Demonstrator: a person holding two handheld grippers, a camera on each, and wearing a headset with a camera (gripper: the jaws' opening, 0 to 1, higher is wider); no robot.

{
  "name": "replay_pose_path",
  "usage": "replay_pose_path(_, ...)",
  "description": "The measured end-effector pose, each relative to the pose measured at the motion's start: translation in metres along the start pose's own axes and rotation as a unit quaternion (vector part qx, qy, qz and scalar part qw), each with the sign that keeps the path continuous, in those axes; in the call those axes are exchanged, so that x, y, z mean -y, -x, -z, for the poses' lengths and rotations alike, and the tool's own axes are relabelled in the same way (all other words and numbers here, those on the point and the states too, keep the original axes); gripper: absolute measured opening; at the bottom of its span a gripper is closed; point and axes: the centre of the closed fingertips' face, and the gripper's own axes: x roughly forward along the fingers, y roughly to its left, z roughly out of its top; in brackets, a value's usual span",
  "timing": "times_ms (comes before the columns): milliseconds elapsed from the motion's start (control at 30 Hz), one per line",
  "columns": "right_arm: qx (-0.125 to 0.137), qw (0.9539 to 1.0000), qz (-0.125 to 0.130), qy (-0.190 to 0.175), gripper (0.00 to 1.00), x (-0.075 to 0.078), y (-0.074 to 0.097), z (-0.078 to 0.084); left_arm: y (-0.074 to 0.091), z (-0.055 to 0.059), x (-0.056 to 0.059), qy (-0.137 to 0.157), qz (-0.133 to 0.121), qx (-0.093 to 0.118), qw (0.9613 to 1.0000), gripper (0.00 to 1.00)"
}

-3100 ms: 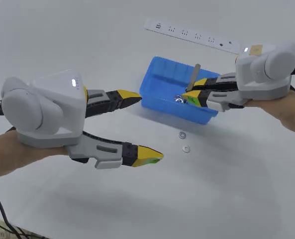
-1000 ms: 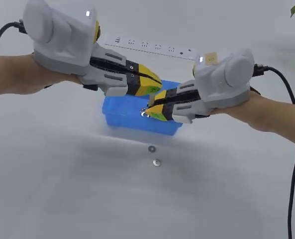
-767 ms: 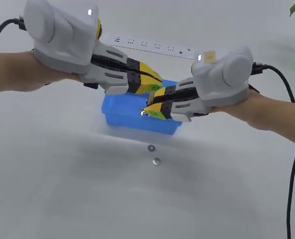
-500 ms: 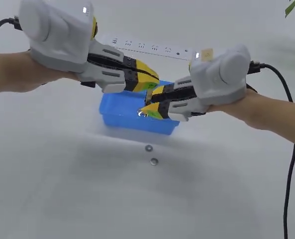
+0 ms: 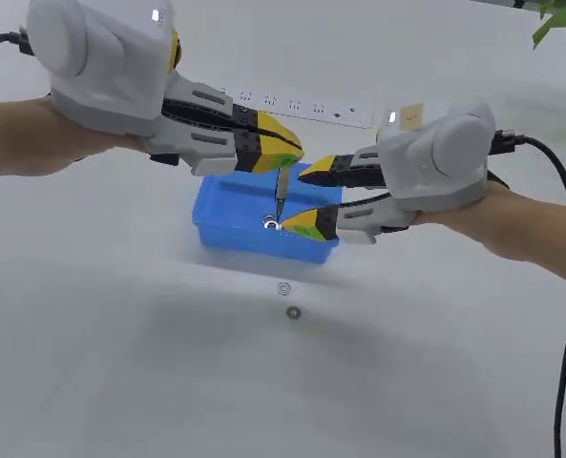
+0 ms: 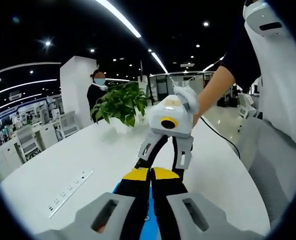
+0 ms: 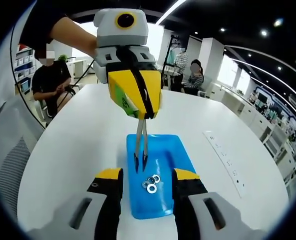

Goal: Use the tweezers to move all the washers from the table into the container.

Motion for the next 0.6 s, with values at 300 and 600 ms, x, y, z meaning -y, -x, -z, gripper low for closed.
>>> replay_pose_path(300, 0.016, 0.9986, 0.044, -0.025, 0.59, -0.017, 0.023, 0.010, 0.007, -0.008, 0.005, -0.010, -0.014, 0.003, 0.9998, 0.04)
replay_pose_path(600, 0.023, 0.9960, 0.064, -0.059, 0.72, -0.044, 0.048, 0.026, 0.005, -0.008, 0.020, -0.020, -0.011, -0.001, 0.9997, 0.04)
